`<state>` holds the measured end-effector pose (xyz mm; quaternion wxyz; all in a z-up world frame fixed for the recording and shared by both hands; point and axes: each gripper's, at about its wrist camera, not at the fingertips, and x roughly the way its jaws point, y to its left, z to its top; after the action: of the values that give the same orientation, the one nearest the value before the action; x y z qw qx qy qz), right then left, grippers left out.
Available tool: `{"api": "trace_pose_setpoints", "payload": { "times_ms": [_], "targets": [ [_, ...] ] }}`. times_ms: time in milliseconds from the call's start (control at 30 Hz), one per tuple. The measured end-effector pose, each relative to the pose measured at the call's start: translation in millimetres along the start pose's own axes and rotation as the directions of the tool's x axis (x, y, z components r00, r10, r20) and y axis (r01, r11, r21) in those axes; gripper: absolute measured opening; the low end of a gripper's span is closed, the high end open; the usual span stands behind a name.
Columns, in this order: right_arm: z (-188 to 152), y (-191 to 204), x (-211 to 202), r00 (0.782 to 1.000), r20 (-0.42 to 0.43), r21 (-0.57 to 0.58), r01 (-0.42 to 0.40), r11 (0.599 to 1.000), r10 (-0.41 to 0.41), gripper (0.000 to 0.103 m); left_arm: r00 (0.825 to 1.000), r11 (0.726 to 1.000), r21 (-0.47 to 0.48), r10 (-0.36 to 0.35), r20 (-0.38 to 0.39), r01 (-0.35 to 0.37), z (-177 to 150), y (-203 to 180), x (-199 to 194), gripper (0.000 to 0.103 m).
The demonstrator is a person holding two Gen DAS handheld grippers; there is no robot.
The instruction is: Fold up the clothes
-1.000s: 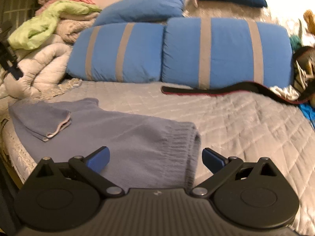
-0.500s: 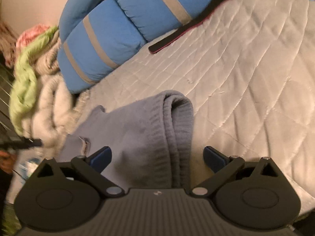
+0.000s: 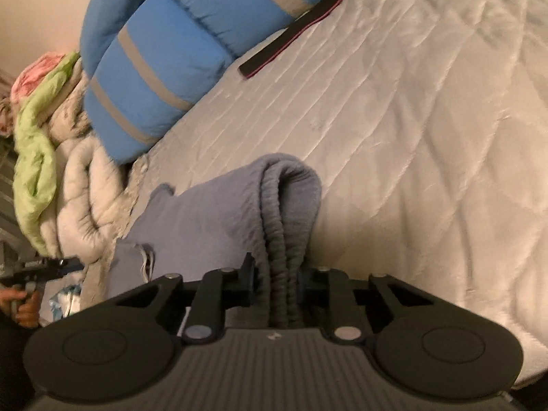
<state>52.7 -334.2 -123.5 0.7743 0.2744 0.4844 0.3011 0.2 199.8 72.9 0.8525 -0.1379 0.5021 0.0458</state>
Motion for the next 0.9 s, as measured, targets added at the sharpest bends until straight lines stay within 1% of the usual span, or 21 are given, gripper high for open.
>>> {"api": "trace_pose_setpoints", "payload": {
  "times_ms": [100,233,367,433,500,533,567,600,633,667,700,767,800,833,867,900],
  "targets": [
    [10.6,-2.0,-16.5,1.000,0.023,-0.001,-0.003,1.000,0.003,0.017,1.000,1.000,0.005,0.000,-0.006,0.000,-2.6,-3.5,-0.3,0.039],
    [28.1,-6.4,-53.2,0.996,0.073,-0.031,0.056,0.998,-0.054,0.016,1.000,1.000,0.020,-0.004,-0.015,0.004,-5.7,-9.0,-1.4,0.039],
    [46.9,-25.0,-96.8,0.982,0.122,-0.045,0.148,0.988,-0.141,0.016,1.000,0.999,0.023,-0.022,-0.019,0.022,-5.7,-14.6,2.9,0.039],
    [53.7,-35.6,-115.2,0.972,0.137,-0.036,0.196,0.980,-0.189,0.016,0.999,0.999,0.025,-0.040,-0.021,0.040,-6.1,-19.5,7.1,0.039],
    [58.2,-44.1,-127.6,0.956,0.144,-0.036,0.262,0.964,-0.254,0.019,0.998,0.997,0.036,-0.061,-0.022,0.061,-6.6,-28.0,11.8,0.039],
    [59.4,-45.4,-131.2,0.947,0.144,-0.052,0.295,0.954,-0.286,0.031,0.997,0.996,0.044,-0.072,-0.023,0.073,-7.5,-34.0,14.2,0.039],
    [59.7,-45.2,-134.5,0.937,0.151,-0.069,0.329,0.942,-0.316,0.049,0.996,0.995,0.052,-0.084,-0.024,0.085,-8.4,-40.0,16.5,0.039],
    [57.5,-41.7,-138.1,0.923,0.176,-0.091,0.362,0.928,-0.343,0.056,0.995,0.994,0.060,-0.095,-0.026,0.097,-9.4,-46.0,18.9,0.039],
    [53.8,-36.3,-142.7,0.907,0.218,-0.117,0.391,0.913,-0.361,0.076,0.994,0.992,0.068,-0.107,-0.027,0.108,-10.3,-51.9,21.3,0.039],
    [50.2,-28.7,-146.4,0.894,0.262,-0.147,0.408,0.901,-0.363,0.086,0.993,0.990,0.075,-0.118,-0.029,0.120,-11.2,-57.9,23.7,0.039],
    [46.6,-20.7,-149.3,0.887,0.295,-0.173,0.414,0.893,-0.354,0.086,0.991,0.988,0.083,-0.129,-0.031,0.131,-12.2,-63.9,26.1,0.039],
    [38.8,-3.7,-151.1,0.901,0.316,-0.222,0.375,0.900,-0.297,0.086,0.990,0.985,0.107,-0.134,-0.040,0.137,-14.4,-74.7,31.7,0.039],
    [35.2,4.3,-149.0,0.917,0.303,-0.247,0.337,0.908,-0.258,0.086,0.990,0.983,0.119,-0.134,-0.047,0.139,-15.6,-79.5,34.7,0.039],
    [31.9,11.0,-143.9,0.939,0.274,-0.268,0.284,0.921,-0.210,0.087,0.990,0.982,0.128,-0.134,-0.052,0.139,-16.0,-82.8,37.3,0.039],
    [29.2,15.9,-135.8,0.960,0.231,-0.278,0.218,0.935,-0.155,0.087,0.990,0.982,0.130,-0.133,-0.055,0.140,-16.5,-83.6,39.1,0.039],
    [26.5,20.1,-127.0,0.977,0.188,-0.279,0.153,0.948,-0.102,0.087,0.989,0.981,0.132,-0.133,-0.058,0.140,-17.0,-84.5,41.0,0.039]
  ]
}}
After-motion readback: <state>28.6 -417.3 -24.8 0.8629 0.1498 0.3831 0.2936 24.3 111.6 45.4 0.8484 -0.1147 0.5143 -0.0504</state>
